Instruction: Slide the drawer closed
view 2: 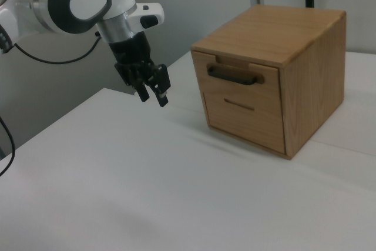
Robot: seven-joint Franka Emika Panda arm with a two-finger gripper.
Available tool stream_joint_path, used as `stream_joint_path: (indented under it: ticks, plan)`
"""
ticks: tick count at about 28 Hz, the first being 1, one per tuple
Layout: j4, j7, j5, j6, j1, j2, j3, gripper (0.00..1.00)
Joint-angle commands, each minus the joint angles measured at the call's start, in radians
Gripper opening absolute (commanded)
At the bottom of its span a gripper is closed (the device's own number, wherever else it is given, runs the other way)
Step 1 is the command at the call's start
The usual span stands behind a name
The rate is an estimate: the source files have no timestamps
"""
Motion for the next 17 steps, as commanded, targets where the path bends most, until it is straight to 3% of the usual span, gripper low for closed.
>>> stream_joint_path:
  ticks: [1,17]
  plan:
    - [-0.017,-0.017,-0.038,-0.038,0.004,-0.019,-0.005,1.00]
    - [-0.020,-0.013,-0.026,-0.065,0.004,-0.019,-0.003,1.00]
